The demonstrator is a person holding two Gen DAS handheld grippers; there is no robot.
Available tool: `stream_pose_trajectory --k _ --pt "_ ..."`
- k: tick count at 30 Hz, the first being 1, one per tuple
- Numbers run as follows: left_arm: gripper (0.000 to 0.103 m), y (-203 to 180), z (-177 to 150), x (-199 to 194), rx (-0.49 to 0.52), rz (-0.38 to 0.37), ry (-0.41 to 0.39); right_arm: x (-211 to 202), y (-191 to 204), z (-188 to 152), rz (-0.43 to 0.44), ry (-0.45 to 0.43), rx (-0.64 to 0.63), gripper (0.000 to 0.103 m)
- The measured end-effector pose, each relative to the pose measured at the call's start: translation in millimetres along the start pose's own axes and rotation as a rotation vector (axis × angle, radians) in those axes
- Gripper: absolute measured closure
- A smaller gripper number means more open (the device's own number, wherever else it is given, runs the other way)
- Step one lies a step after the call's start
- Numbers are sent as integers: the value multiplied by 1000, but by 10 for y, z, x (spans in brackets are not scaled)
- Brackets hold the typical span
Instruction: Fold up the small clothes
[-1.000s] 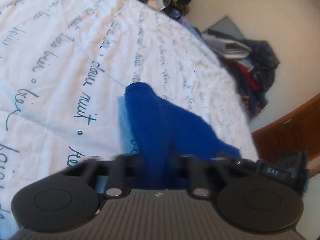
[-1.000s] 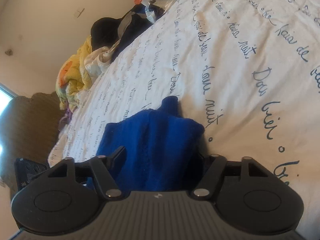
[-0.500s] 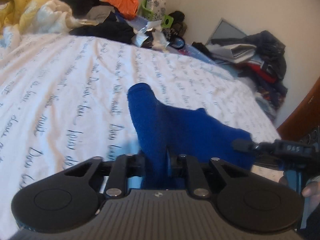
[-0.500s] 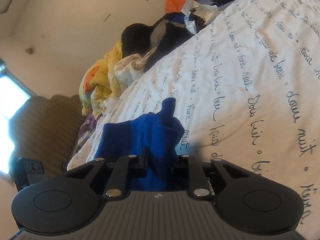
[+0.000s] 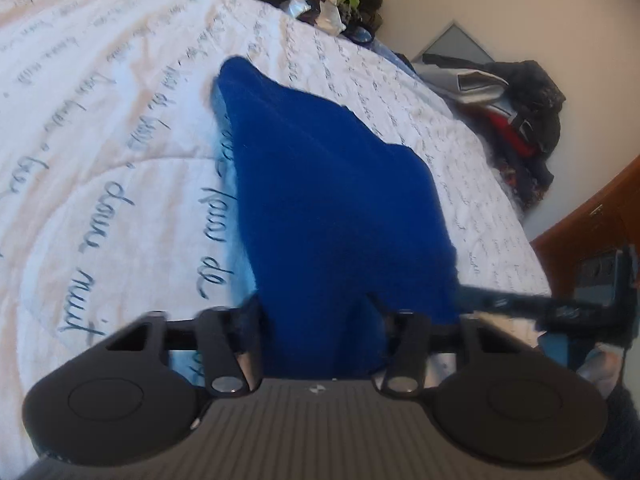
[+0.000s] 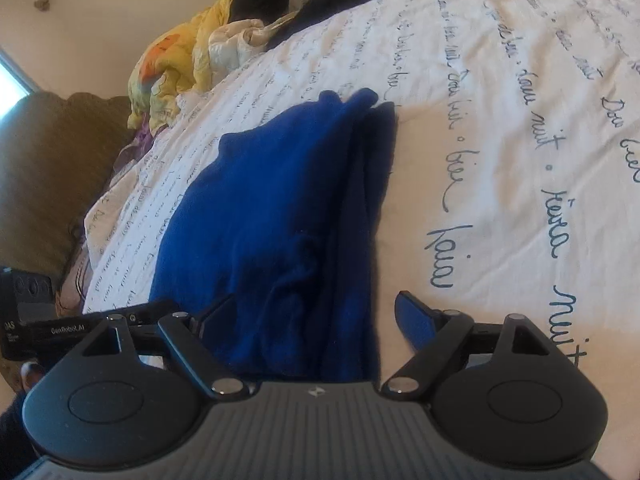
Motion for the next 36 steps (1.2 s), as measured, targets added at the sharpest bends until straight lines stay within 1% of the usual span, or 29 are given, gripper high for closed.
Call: stream_pose_trajectory --k 1,2,3,5,6,8,9,10,11,12,13,14,15,16,17,18,20,21,22,23,24,25,26,27,29,31,32,34,36 --pt "94 -28 29 -10 23 24 -3 34 32 -28 1 22 -2 56" --pt "94 -58 59 -44 48 48 -6 81 49 -42 -3 53 9 88" --pt "94 -85 84 -112 72 62 -16 91 70 -43 -10 54 9 88" --pt "94 -155 99 -316 143 100 -47 33 161 -55 11 56 -13 90" --pt "94 -164 83 -387 173 122 -49 -25 215 -78 28 55 -27 90" --pt "92 -137 -9 -416 222 177 -31 -124 266 -158 66 59 -28 90" --pt "89 -103 -78 -387 228 190 -9 -129 248 -214 70 65 -16 90" --pt "79 -88 -141 -375 231 199 7 -121 209 -271 57 64 -8 90" --pt "70 -67 -193 -406 232 196 5 -118 168 -311 43 56 -6 89" --pt "44 -58 -212 -472 225 184 -12 -129 119 -322 31 53 5 87" --pt "24 -68 -205 -573 221 176 -61 -166 71 -301 19 40 33 87" --pt "17 -105 -179 -677 232 178 -124 -223 35 -250 15 13 65 86" --pt "8 -168 -124 -742 260 182 -173 -277 18 -185 23 -19 86 82" --pt "7 -251 -55 -757 298 185 -200 -315 21 -97 42 -49 101 76" --pt "8 -326 -1 -725 326 191 -203 -332 29 22 69 -82 121 62" --pt "11 -398 61 -650 343 198 -198 -312 46 137 99 -103 133 43" --pt "12 -506 130 -426 368 186 -180 -140 73 402 143 -113 151 29" --pt "13 -545 140 -291 375 184 -157 -25 74 523 133 -108 169 29" --pt "18 -574 135 -149 383 189 -125 92 80 623 117 -103 177 29" --pt "17 -592 119 -37 397 206 -106 199 87 709 98 -100 177 29" --pt "15 -611 100 44 415 223 -98 300 96 782 72 -95 174 32" --pt "12 -621 79 107 429 239 -89 396 110 852 42 -92 176 42" --pt "11 -619 61 146 432 244 -82 465 124 900 22 -89 164 96" --pt "11 -606 42 166 431 241 -79 489 136 934 0 -78 135 98" --pt "11 -597 24 182 434 230 -76 442 132 1021 -26 -116 74 98" --pt "9 -593 14 195 436 228 -74 414 -74 1088 -47 -138 107 99" --pt "9 -593 11 197 436 228 -73 440 -150 1081 -48 -122 123 99" --pt "9 -581 22 194 426 226 -72 468 -153 997 -31 -84 123 96" --pt "9 -571 28 182 416 220 -71 352 -70 903 -28 -108 107 95"
Point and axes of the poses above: each gripper's, at about its wrist camera, not at the fingertips, and x roughly the way its jaws point, y to its left, z to its top, the point moved 4 cm from there along x, roughly the way its jaws point, and after that the axes turned 9 degrees about x, right-handed, at the moved point
